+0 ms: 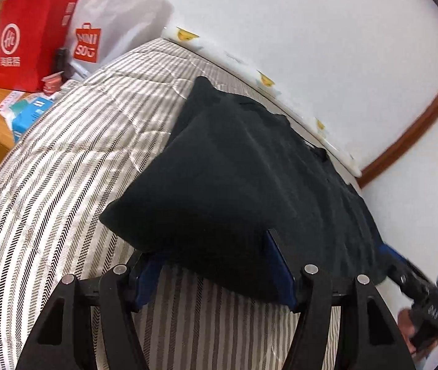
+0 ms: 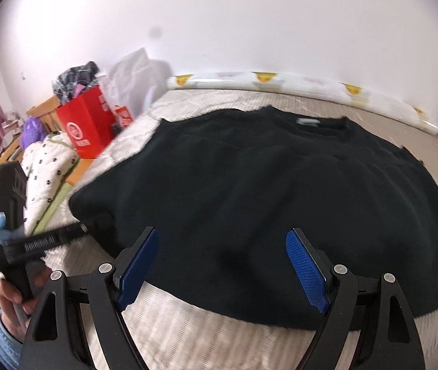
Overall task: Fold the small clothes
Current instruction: 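Open the left gripper and release the folded side onto the sweatshirt, then grasp the other side edge of the sweatshirt with the right gripper and lift it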
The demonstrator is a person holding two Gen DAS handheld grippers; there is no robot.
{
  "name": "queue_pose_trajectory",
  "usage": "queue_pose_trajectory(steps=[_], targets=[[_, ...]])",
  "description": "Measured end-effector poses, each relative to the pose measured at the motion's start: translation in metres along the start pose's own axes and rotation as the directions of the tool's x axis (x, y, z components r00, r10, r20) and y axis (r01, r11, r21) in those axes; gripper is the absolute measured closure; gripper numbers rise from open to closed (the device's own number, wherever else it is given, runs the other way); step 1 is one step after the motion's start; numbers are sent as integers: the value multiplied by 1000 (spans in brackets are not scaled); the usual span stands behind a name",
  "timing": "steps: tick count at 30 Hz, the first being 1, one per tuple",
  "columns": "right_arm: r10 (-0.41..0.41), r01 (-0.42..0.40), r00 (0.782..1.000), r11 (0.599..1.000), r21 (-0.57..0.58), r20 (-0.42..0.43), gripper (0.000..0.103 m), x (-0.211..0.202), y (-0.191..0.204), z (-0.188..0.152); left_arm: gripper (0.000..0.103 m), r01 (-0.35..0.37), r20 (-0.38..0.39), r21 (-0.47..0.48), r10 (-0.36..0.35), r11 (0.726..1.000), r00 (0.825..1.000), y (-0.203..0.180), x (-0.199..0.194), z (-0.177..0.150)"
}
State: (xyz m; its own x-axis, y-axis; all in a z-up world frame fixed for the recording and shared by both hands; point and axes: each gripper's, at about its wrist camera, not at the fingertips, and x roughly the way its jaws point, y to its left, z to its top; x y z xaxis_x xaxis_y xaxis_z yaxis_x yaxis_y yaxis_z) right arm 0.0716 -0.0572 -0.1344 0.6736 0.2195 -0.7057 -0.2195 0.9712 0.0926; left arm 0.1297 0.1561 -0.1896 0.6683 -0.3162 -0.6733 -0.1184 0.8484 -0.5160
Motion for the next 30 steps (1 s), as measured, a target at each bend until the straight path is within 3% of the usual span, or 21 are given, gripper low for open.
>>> queue_pose_trajectory(steps=[3,7,10,13,18,20,23,26,28,30], targets=[[-24,24,1000,999,34,-3,19,-9,-23,-12,47,-56,-2,15,56,998,998,-10,0,1],[-59,60,998,995,81,-6,19,-20,-55,-27,79,-116,21,71,115,991,993,-29,-2,2],[-78,78,997,989,126,-7,19,-30,-79,-39,83,-182,74,153,172,971,982,-59,-10,4],[-87,85,996,983,164,2,19,-41,-99,-49,85,-187,122,233,162,954,979,-95,-17,8],[-115,103,992,970,221,44,19,-65,-130,-62,85,-125,157,392,68,912,985,-173,-20,7],[-135,115,989,961,250,66,19,-78,-146,-67,85,-77,135,470,14,879,991,-208,-13,-2],[-163,131,983,948,289,88,19,-93,-164,-73,86,21,45,573,-58,819,997,-256,9,-24],[-196,153,975,932,330,102,19,-109,-180,-83,85,92,-71,627,-61,774,996,-282,43,-52],[-212,163,972,921,353,103,19,-117,-190,-90,85,136,-148,630,-55,765,988,-288,64,-67],[-218,168,971,915,366,100,19,-122,-197,-95,85,124,-162,642,-25,757,986,-288,75,-77]])
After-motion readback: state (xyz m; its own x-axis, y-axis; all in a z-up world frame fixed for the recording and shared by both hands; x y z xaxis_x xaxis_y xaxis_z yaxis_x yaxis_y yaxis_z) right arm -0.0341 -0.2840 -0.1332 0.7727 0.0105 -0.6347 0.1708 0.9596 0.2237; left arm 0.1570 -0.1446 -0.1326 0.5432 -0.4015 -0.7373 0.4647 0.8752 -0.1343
